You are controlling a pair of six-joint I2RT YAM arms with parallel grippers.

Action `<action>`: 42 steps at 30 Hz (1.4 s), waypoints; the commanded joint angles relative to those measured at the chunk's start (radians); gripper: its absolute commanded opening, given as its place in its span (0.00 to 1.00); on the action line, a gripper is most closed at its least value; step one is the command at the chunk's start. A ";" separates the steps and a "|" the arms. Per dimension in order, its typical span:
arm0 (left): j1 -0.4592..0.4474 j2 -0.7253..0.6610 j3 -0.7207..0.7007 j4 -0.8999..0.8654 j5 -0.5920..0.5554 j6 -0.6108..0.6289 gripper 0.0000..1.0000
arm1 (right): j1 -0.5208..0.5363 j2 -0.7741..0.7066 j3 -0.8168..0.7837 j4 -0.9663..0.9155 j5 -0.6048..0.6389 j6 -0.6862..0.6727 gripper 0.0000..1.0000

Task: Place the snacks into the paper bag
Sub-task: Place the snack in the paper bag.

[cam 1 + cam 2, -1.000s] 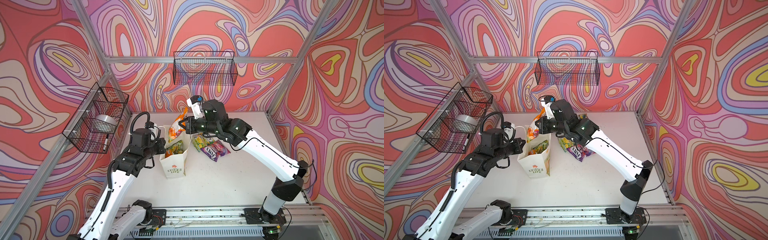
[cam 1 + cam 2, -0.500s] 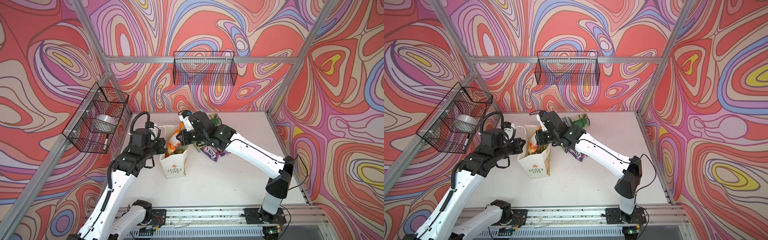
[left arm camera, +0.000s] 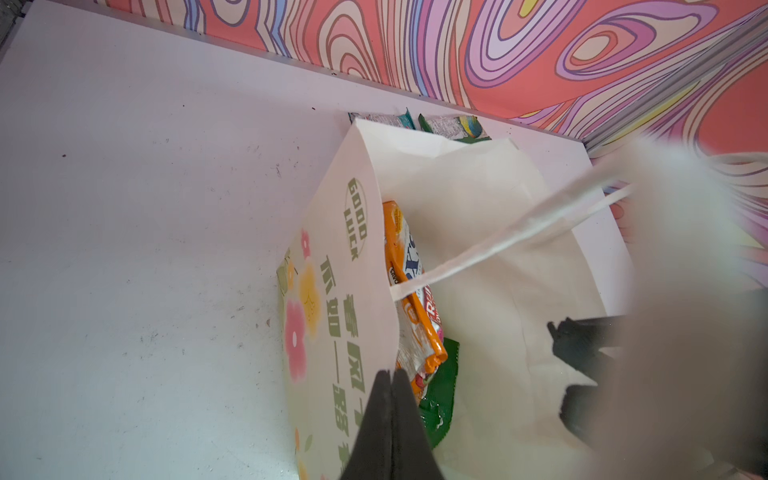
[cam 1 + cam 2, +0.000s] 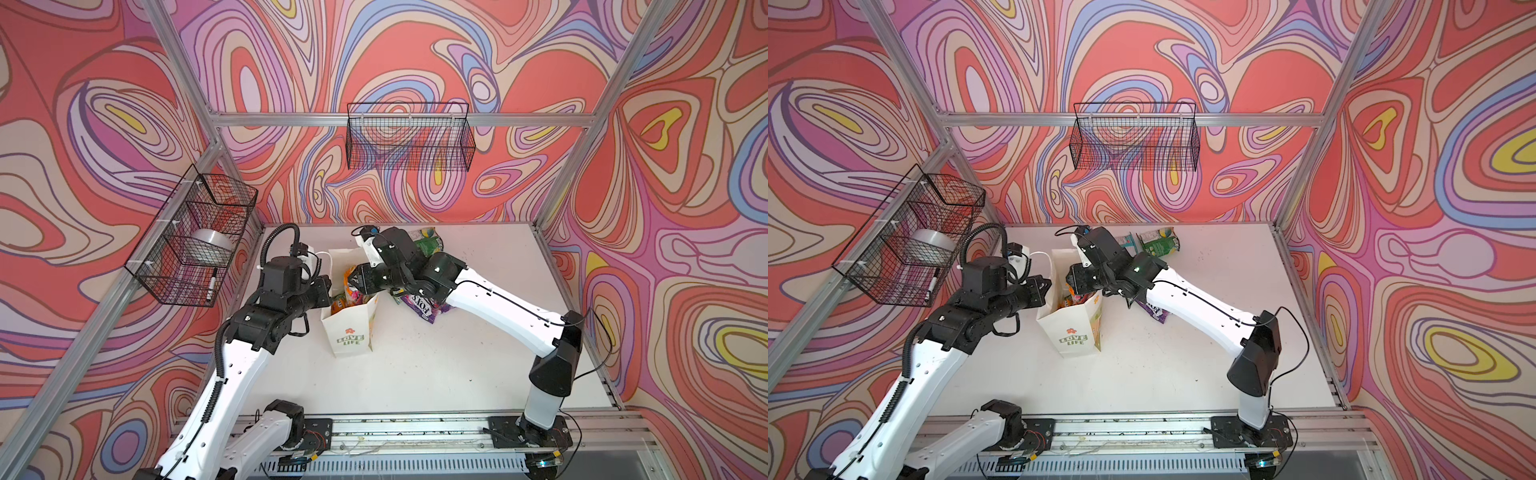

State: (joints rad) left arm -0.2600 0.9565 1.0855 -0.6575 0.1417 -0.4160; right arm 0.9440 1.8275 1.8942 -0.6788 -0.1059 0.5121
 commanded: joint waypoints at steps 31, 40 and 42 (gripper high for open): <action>0.004 -0.001 0.002 0.042 0.021 -0.006 0.00 | -0.090 -0.491 -0.271 -0.042 0.398 -0.051 0.86; 0.005 0.001 0.001 0.041 0.021 -0.005 0.00 | -0.438 -0.576 -0.641 0.074 0.184 0.073 0.93; 0.004 0.001 0.001 0.041 0.021 -0.005 0.00 | -0.495 -0.572 -0.720 0.116 0.150 0.093 0.94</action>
State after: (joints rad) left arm -0.2600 0.9581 1.0855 -0.6567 0.1501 -0.4164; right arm 0.5167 1.2629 1.2621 -0.6270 0.1326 0.5476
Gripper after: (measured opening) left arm 0.048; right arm 0.933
